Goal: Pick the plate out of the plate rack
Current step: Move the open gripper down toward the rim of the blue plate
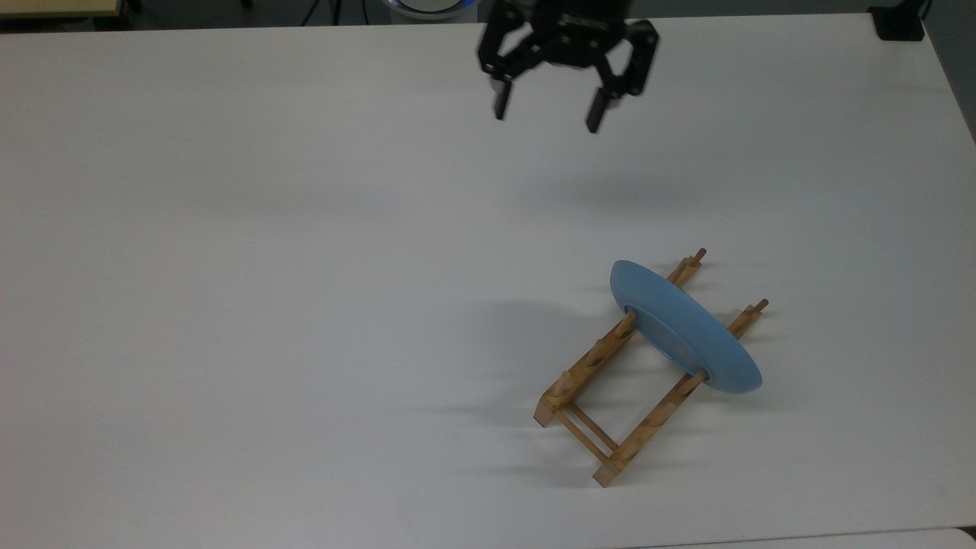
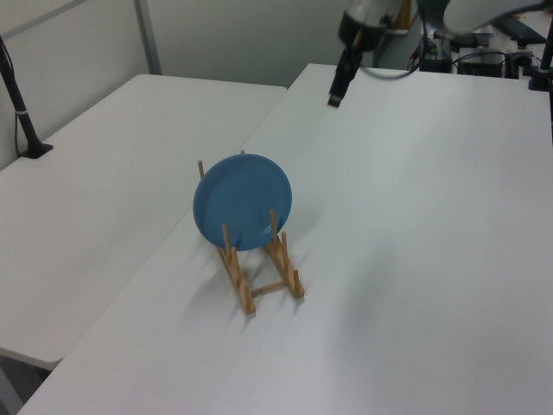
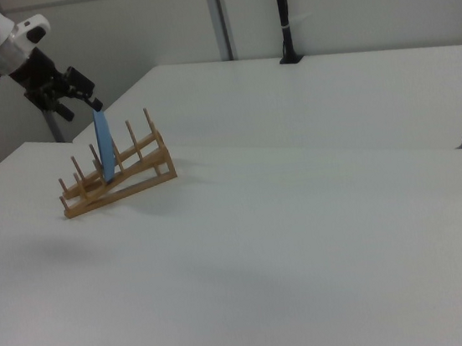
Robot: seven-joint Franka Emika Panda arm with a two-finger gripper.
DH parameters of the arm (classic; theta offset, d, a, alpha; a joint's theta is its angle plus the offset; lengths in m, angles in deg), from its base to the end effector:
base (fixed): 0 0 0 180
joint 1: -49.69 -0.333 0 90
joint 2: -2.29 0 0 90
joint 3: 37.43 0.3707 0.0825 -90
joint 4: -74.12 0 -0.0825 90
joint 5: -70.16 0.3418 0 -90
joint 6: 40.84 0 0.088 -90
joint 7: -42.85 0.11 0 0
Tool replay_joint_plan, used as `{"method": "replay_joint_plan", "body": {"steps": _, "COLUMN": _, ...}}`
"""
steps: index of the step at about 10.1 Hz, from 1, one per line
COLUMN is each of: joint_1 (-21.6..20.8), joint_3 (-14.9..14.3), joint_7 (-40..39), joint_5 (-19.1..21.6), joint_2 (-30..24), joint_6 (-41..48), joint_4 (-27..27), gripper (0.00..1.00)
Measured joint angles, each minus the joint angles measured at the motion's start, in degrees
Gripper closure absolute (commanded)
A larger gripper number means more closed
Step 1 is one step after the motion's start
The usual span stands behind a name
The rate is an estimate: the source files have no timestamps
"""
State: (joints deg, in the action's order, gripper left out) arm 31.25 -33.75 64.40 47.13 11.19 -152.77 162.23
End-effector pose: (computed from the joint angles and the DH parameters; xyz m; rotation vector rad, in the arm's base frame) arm 0.5693 0.1983 0.6484 2.8289 0.1562 0.5485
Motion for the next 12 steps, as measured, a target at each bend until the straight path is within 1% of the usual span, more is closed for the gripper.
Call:
{"method": "replay_joint_plan", "body": {"steps": 1, "joint_1": -1.9, "joint_3": 0.0, "joint_7": 4.3, "joint_5": -3.0, "joint_2": 2.5, "joint_6": -1.3, "joint_4": -1.2, "gripper": 0.00}}
{"method": "replay_joint_plan", "body": {"steps": 3, "joint_1": -5.0, "joint_3": 0.0, "joint_7": 16.1, "joint_5": -12.0, "joint_2": 7.3, "joint_6": -5.5, "joint_4": -2.0, "gripper": 0.08}}
{"method": "replay_joint_plan", "body": {"steps": 4, "joint_1": -6.0, "joint_3": 0.0, "joint_7": 21.2, "joint_5": -15.9, "joint_2": 9.6, "joint_6": -7.3, "joint_4": -2.1, "gripper": 0.18}}
{"method": "replay_joint_plan", "body": {"steps": 5, "joint_1": -6.5, "joint_3": 0.0, "joint_7": 24.8, "joint_5": -18.9, "joint_2": 11.8, "joint_6": -8.1, "joint_4": -2.2, "gripper": 0.30}}
{"method": "replay_joint_plan", "body": {"steps": 6, "joint_1": -6.6, "joint_3": 0.0, "joint_7": 27.2, "joint_5": -21.1, "joint_2": 13.6, "joint_6": -8.2, "joint_4": -2.4, "gripper": 0.32}}
{"method": "replay_joint_plan", "body": {"steps": 9, "joint_1": -6.8, "joint_3": 0.0, "joint_7": 31.1, "joint_5": -24.4, "joint_2": 17.3, "joint_6": -11.1, "joint_4": -3.8, "gripper": 0.32}}
{"method": "replay_joint_plan", "body": {"steps": 10, "joint_1": -7.1, "joint_3": 0.0, "joint_7": 31.8, "joint_5": -24.8, "joint_2": 17.8, "joint_6": -11.1, "joint_4": -4.0, "gripper": 0.35}}
{"method": "replay_joint_plan", "body": {"steps": 11, "joint_1": -7.4, "joint_3": 0.0, "joint_7": 31.9, "joint_5": -24.8, "joint_2": 17.8, "joint_6": -11.1, "joint_4": -4.1, "gripper": 0.43}}
{"method": "replay_joint_plan", "body": {"steps": 12, "joint_1": -7.4, "joint_3": 0.0, "joint_7": 31.9, "joint_5": -24.8, "joint_2": 17.8, "joint_6": -11.1, "joint_4": -4.2, "gripper": 0.54}}
